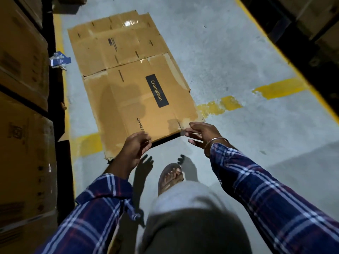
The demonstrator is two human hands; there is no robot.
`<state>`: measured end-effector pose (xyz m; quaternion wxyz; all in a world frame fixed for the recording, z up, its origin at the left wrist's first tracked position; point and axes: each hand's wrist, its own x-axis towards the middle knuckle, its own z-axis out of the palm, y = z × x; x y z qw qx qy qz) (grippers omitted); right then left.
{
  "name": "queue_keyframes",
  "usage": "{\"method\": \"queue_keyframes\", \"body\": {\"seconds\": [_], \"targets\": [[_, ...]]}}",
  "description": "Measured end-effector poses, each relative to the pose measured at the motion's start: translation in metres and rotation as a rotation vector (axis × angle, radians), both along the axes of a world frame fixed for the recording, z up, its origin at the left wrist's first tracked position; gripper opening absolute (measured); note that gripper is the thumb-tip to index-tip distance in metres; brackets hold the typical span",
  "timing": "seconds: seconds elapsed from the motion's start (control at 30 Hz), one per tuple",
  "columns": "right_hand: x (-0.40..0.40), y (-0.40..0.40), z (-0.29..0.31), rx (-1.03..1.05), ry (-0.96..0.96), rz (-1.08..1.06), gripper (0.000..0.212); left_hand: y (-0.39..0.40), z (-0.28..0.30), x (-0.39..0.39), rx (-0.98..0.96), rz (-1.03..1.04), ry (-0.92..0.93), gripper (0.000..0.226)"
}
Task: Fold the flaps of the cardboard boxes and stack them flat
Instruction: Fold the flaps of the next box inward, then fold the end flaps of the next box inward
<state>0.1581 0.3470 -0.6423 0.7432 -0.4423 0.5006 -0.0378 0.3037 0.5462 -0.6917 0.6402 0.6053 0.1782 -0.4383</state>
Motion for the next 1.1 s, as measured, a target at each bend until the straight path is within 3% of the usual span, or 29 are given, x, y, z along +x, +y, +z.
{"method": "queue_keyframes", "body": {"seconds": [0.23,0.43,0.67,0.73,0.93,1.1], "targets": [[-0.087,-0.010,0.102,-0.195,-0.087,0.088,0.021,-0.022,0.138,-0.016,0.069,-0.708,-0.446,0.033],[-0.181,-0.009,0.211,-0.393,-0.148,0.032,0.020,-0.058,0.269,-0.068,0.031,-1.125,-0.681,0.040],[-0.321,0.012,0.311,-0.606,-0.161,-0.095,0.023,-0.101,0.362,-0.191,-0.062,-1.418,-1.046,0.060],[-0.365,0.018,0.328,-0.659,-0.155,-0.146,0.022,-0.109,0.380,-0.239,-0.112,-1.497,-1.140,0.050],[-0.505,0.045,0.356,-0.805,-0.098,-0.402,0.021,-0.134,0.403,-0.391,-0.455,-1.542,-1.086,0.036],[-0.616,0.077,0.358,-0.887,-0.008,-0.673,0.017,-0.154,0.413,-0.503,-0.627,-1.613,-1.067,0.043]]}}
